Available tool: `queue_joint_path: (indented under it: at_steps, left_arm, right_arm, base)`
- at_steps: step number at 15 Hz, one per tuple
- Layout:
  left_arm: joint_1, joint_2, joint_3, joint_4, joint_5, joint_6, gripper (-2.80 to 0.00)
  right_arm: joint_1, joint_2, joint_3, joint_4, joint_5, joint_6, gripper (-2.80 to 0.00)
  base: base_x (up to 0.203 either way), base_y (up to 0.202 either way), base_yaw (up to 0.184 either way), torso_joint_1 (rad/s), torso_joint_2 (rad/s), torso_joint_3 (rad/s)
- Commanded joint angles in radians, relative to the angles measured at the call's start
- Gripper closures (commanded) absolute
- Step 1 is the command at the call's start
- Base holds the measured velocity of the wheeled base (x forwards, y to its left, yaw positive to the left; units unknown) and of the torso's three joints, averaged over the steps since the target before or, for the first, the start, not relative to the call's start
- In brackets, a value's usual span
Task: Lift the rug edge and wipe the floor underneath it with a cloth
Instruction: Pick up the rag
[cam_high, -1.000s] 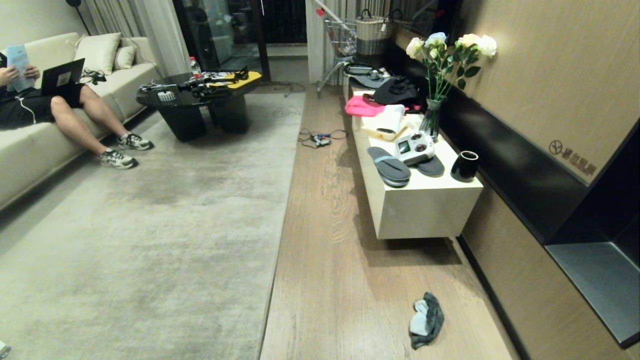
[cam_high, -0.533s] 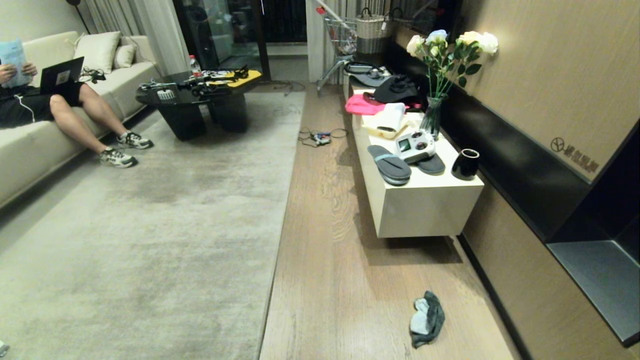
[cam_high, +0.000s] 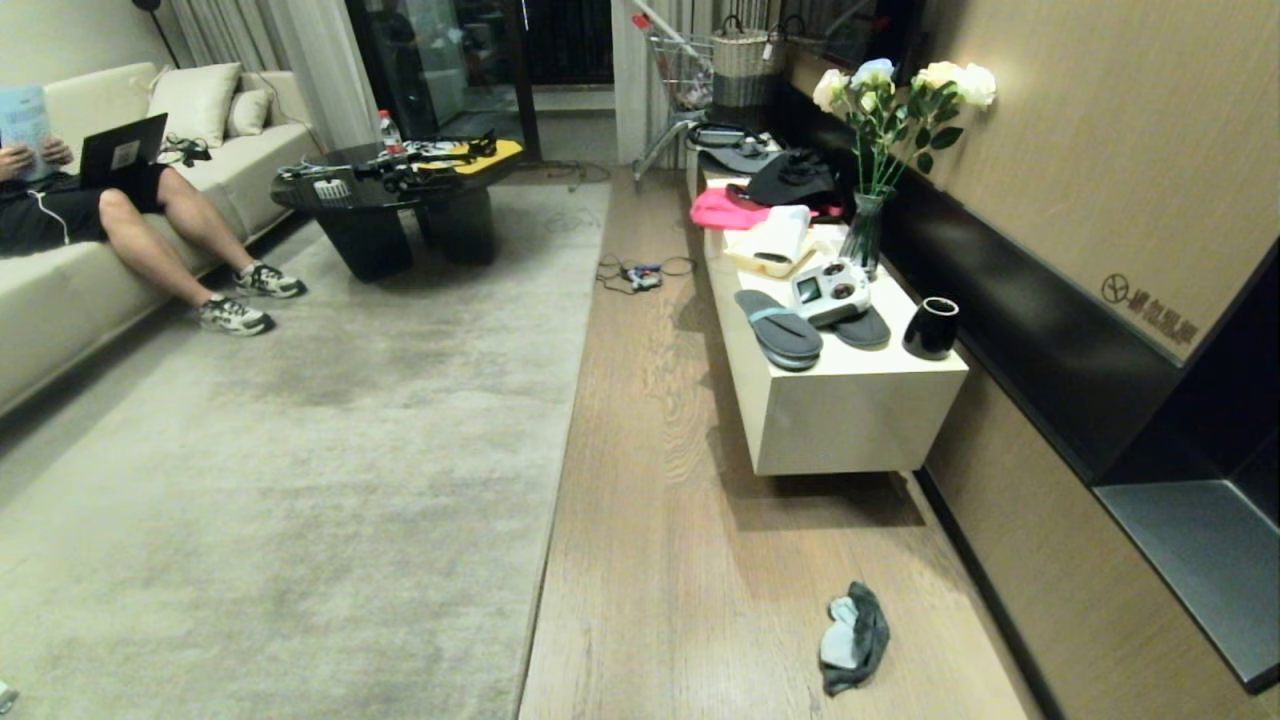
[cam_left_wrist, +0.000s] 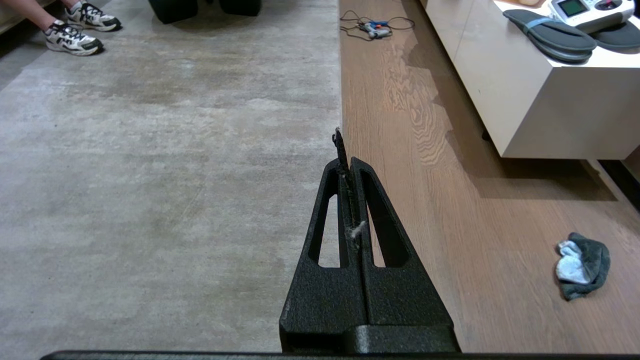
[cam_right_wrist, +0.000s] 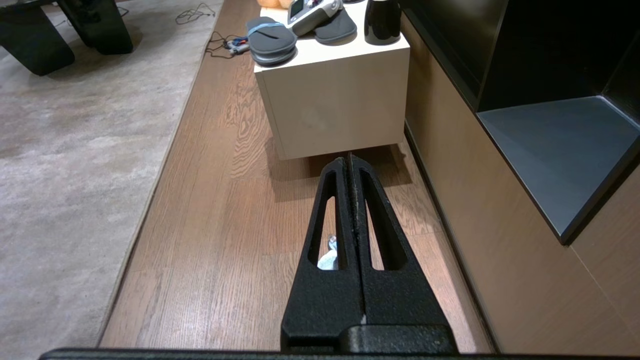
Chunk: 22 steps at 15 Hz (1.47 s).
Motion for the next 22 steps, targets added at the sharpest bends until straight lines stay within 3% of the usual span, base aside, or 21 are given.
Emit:
queue_joint_path:
  at_steps: [1,8,22]
  left_arm:
    - [0.000,0.001,0.000,-0.001,0.000,0.000,0.00]
    - [0.000,0.001,0.000,0.001,0.000,0.003,0.00]
    - [0.000,0.001,0.000,0.001,0.000,0.000,0.00]
  right_arm:
    - [0.000,0.002,0.000,0.000,0.000,0.000,0.00]
    - [0.000,0.002,0.000,0.000,0.000,0.000,0.00]
    - [0.000,0.002,0.000,0.000,0.000,0.000,0.00]
  base:
    - [0.000,0.000,0.000,0.000,0.00,0.000]
    - [0.000,0.000,0.000,0.001,0.00,-0.023]
    - [0.000,0.000,0.000,0.003,0.00,-0.192]
